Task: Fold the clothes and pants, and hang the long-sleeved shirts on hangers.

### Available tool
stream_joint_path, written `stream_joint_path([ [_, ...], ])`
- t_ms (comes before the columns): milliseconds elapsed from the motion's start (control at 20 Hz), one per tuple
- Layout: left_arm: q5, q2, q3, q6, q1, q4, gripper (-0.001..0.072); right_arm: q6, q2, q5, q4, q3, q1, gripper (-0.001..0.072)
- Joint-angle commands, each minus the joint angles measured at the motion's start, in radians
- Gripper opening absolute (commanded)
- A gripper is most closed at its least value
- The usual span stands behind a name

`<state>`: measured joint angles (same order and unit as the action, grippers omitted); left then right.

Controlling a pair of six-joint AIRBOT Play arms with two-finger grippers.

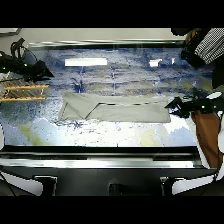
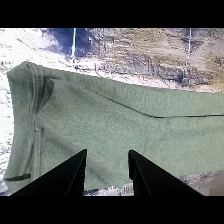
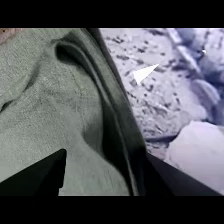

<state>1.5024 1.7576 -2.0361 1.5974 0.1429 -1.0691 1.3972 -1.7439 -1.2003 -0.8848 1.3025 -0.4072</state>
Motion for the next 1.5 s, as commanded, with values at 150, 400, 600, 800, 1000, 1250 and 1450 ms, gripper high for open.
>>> stream_joint_path([
  [150, 0.005, -0.005, 0.003, 0.003, -0.006, -0.044, 0.0325, 0.014, -0.031, 0.042, -0.070, 0.000, 0.109, 0.0493],
  [400, 0.010, -0.005, 0.047, 0.000, -0.006, -0.043, 0.0325, 0.065, -0.028, 0.047, -0.104, 0.001, 0.130, 0.0421],
  [600, 0.011, -0.005, 0.049, 0.000, -0.006, -0.043, 0.0325, 0.053, 0.070, 0.030, -0.129, 0.010, 0.129, 0.0440],
  [800, 0.010, -0.005, 0.049, 0.000, -0.006, -0.043, 0.0325, 0.100, 0.151, 0.057, -0.299, 0.018, 0.129, 0.0528],
  [1000, 0.010, -0.005, 0.049, 0.000, -0.006, -0.043, 0.0325, 0.108, 0.135, 0.080, -0.309, 0.017, 0.129, 0.0549],
  [1250, 0.010, -0.005, 0.049, 0.000, -0.006, -0.043, 0.0325, 0.110, 0.061, 0.081, -0.316, 0.017, 0.129, 0.0556],
  [1450, 0.010, -0.005, 0.049, -0.001, -0.006, -0.043, 0.0325, 0.107, 0.018, 0.080, -0.276, 0.017, 0.129, 0.0556],
])
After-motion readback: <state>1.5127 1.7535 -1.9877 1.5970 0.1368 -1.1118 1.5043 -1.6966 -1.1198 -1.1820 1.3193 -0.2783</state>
